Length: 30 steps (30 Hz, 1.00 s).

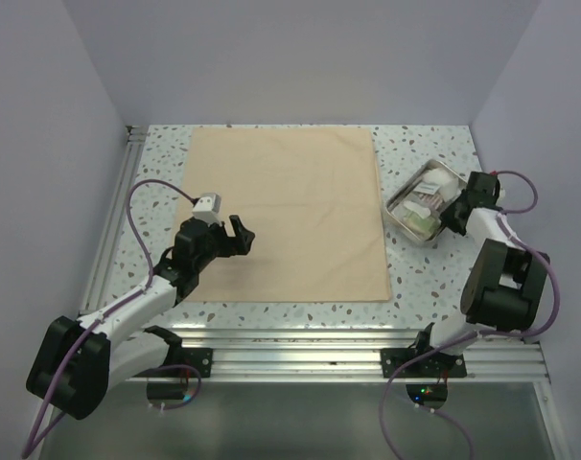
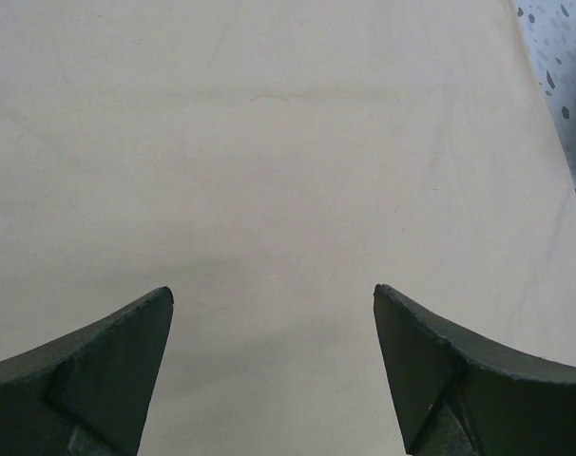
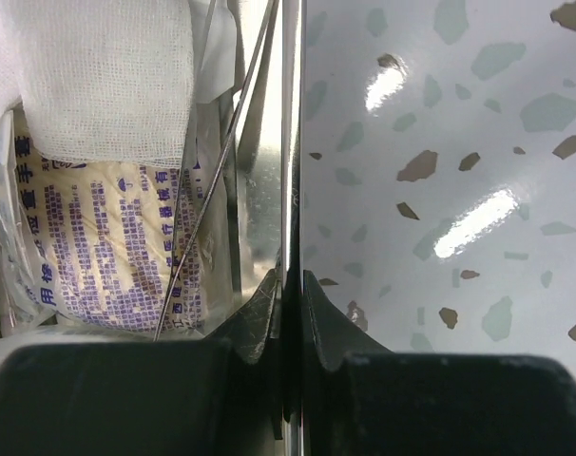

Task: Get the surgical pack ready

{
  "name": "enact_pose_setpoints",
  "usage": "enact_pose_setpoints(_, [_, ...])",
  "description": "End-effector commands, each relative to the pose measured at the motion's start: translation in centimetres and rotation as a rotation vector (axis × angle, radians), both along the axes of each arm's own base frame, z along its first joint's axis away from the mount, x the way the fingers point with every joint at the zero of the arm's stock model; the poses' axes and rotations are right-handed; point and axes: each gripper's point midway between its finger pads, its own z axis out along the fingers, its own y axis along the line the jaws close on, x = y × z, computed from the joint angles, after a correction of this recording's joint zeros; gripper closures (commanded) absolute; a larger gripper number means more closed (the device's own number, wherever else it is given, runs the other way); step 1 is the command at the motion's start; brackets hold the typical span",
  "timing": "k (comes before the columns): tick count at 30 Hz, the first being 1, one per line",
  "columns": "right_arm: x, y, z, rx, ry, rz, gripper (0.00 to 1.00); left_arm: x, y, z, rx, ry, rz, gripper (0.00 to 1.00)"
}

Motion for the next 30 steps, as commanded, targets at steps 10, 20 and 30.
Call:
enact_pose_setpoints(10, [0.7, 6.8, 7.5, 0.038, -0.154, 0.096, 1.0, 0.8, -0.4, 1.6, -0.013, -0.058, 0.002, 0.1])
enact_pose_setpoints(20, [-1.2, 15.9, 7.4, 0.11, -0.171, 0.013, 1.0, 0.3, -1.0, 1.5, -0.061, -0.033, -0.002, 0.11])
enact_pose_setpoints(30, [-3.5, 26.2, 4.1, 0.104, -0.114, -0.069, 1.0, 0.1, -0.3, 2.3, -0.059, -0.058, 0.029, 0.11])
